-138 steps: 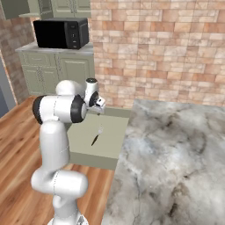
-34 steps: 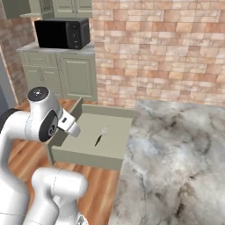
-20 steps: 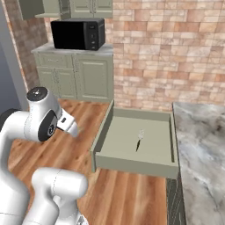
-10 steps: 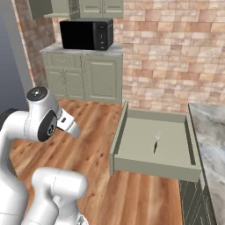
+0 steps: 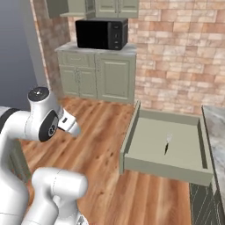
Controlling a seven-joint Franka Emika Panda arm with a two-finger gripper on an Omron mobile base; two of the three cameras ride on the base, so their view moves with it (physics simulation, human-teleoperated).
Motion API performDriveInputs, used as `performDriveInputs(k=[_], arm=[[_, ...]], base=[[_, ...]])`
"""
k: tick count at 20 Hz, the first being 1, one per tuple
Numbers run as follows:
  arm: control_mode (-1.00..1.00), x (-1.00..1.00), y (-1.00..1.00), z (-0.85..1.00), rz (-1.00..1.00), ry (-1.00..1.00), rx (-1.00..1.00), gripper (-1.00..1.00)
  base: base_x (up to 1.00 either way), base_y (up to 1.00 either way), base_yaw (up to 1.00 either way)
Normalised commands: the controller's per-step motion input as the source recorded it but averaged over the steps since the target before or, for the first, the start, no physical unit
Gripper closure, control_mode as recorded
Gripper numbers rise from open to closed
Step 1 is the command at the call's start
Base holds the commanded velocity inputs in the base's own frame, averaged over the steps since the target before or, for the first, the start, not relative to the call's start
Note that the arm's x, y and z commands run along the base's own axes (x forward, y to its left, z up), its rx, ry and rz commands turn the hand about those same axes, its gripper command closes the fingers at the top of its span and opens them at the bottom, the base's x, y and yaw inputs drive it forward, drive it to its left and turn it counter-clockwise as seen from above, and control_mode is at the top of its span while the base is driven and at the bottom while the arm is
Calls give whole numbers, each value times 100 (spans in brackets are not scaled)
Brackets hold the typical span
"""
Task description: Organize the utensils by type. Pick up the wooden spoons from the counter and place them in the open cabinet. Then pick up the metallic utensils from the counter and place them in the open drawer.
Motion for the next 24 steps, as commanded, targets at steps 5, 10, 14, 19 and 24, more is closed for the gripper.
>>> performDriveInputs(k=[5, 10, 14, 19, 24], arm=[[100, 0, 0, 0, 0, 0, 0, -100], [100, 0, 0, 0, 0, 0, 0, -100], [100, 0, 0, 0, 0, 0, 0, -100], [100, 0, 0, 0, 0, 0, 0, -100], [100, 0, 0, 0, 0, 0, 0, -100]], base=[[0, 33, 43], [0, 42, 52], [4, 59, 57], [21, 39, 63], [12, 20, 66]])
